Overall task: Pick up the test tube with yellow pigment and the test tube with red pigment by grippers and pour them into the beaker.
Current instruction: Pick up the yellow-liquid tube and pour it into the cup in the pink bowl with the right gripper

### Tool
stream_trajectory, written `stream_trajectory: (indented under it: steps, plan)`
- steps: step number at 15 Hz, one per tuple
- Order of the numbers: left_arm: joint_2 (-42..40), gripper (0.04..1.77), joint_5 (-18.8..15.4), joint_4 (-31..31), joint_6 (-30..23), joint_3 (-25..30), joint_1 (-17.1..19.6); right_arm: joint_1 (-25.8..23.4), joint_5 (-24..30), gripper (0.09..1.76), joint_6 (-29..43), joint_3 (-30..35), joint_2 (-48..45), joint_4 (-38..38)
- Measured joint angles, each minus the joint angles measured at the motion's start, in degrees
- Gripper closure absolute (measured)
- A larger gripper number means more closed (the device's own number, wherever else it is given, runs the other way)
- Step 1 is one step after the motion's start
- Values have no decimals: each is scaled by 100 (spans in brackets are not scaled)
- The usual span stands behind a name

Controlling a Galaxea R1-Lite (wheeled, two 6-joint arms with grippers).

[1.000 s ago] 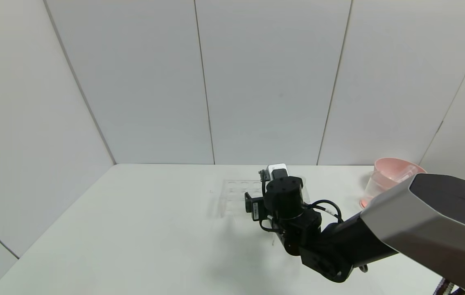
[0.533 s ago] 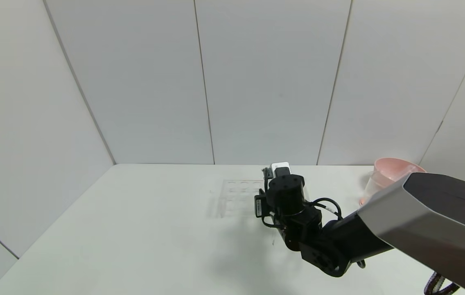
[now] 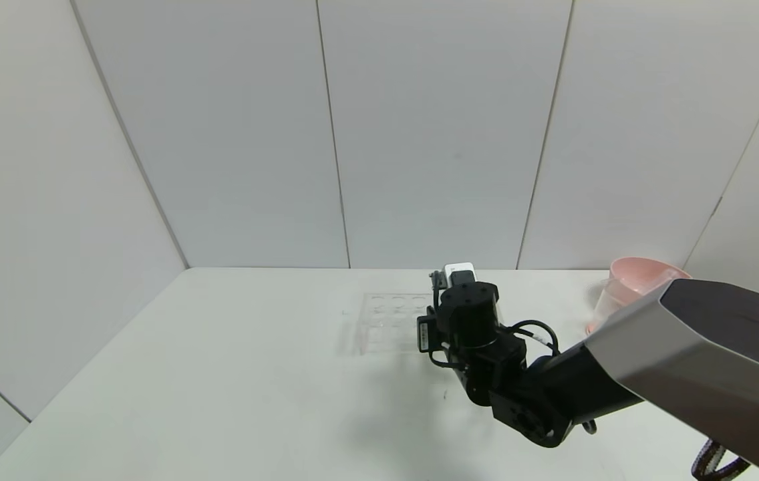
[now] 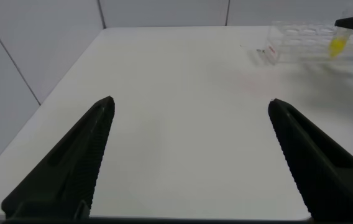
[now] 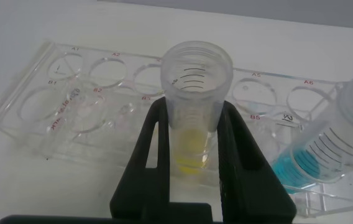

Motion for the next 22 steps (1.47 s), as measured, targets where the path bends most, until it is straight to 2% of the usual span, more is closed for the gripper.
stream_trajectory:
  steps: [10, 14, 16, 18, 22]
  plan:
    - [0, 5, -2, 0, 0, 0, 0, -72, 11, 134, -484, -28, -717, -22]
    - [0, 5, 0, 0, 0, 0, 0, -255, 18, 134, -624, -41, -1229, 13]
    - [0, 5, 0, 0, 0, 0, 0, -544, 29, 134, -758, -17, -1574, 251]
    - [0, 5, 0, 2, 0, 0, 0, -1045, 282, 134, -840, 95, -1963, 490]
    - [0, 5, 0, 0, 0, 0, 0, -2427, 1776, 134, -946, 749, -2812, 673]
